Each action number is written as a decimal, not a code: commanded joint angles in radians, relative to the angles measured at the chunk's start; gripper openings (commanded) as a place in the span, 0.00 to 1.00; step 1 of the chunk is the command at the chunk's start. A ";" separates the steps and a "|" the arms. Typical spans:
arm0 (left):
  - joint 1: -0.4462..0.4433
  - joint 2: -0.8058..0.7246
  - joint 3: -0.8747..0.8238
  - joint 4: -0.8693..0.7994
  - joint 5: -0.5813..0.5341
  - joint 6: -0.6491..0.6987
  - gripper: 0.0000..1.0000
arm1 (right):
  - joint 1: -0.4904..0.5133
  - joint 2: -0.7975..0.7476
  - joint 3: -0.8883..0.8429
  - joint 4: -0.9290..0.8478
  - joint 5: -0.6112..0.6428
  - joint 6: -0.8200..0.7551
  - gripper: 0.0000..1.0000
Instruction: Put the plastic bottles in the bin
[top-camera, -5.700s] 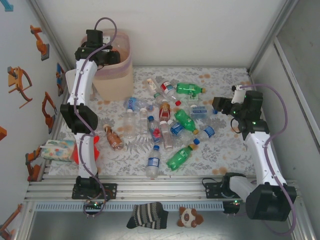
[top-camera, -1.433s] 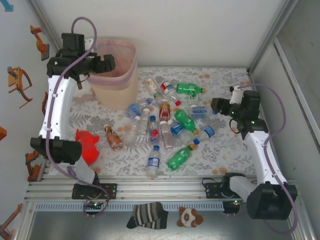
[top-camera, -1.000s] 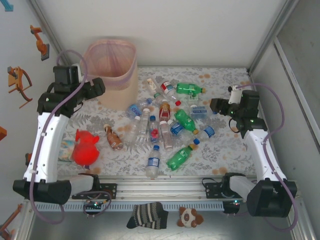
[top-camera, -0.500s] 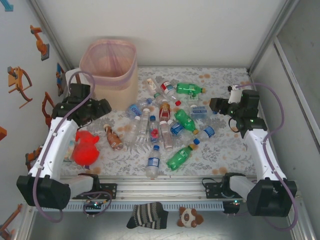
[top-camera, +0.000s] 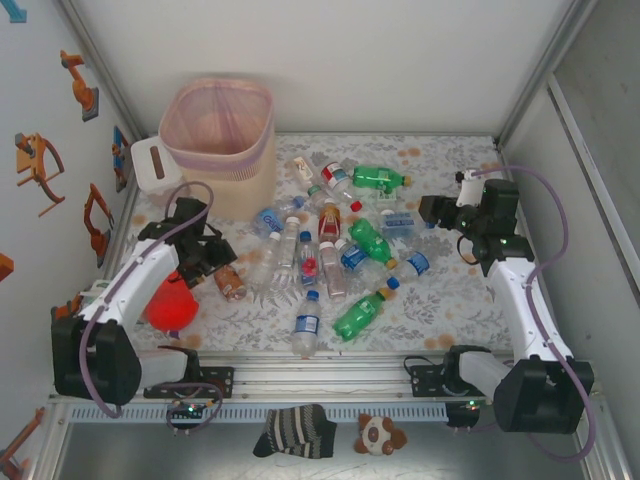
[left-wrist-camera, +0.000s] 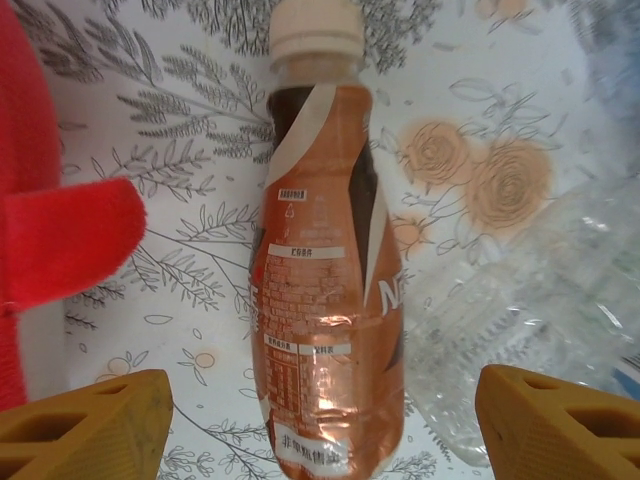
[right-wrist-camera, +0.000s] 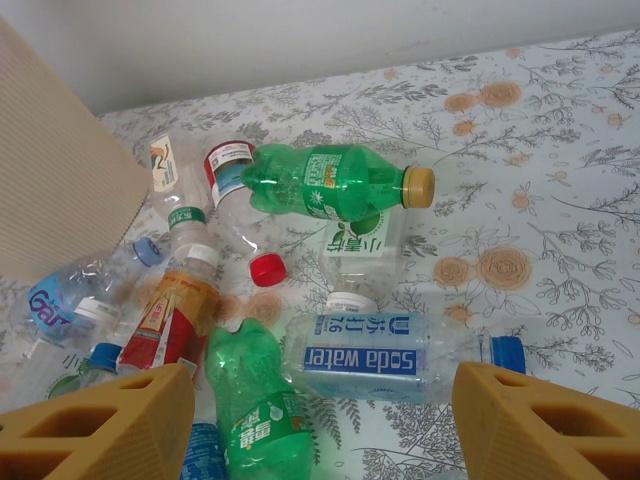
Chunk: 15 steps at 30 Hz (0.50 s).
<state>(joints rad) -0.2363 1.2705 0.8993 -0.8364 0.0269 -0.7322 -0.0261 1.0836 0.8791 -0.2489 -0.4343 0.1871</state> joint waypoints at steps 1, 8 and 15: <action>-0.020 0.030 -0.033 0.062 0.027 -0.056 0.78 | 0.008 -0.002 0.007 0.024 -0.020 -0.001 0.68; -0.031 0.120 -0.056 0.138 0.043 -0.065 0.78 | 0.008 -0.004 0.011 0.022 -0.017 -0.002 0.68; -0.032 0.169 -0.096 0.189 0.029 -0.061 0.76 | 0.009 -0.009 0.008 0.019 -0.009 -0.008 0.68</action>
<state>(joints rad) -0.2623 1.4170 0.8230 -0.6689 0.0528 -0.7788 -0.0250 1.0836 0.8791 -0.2489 -0.4343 0.1867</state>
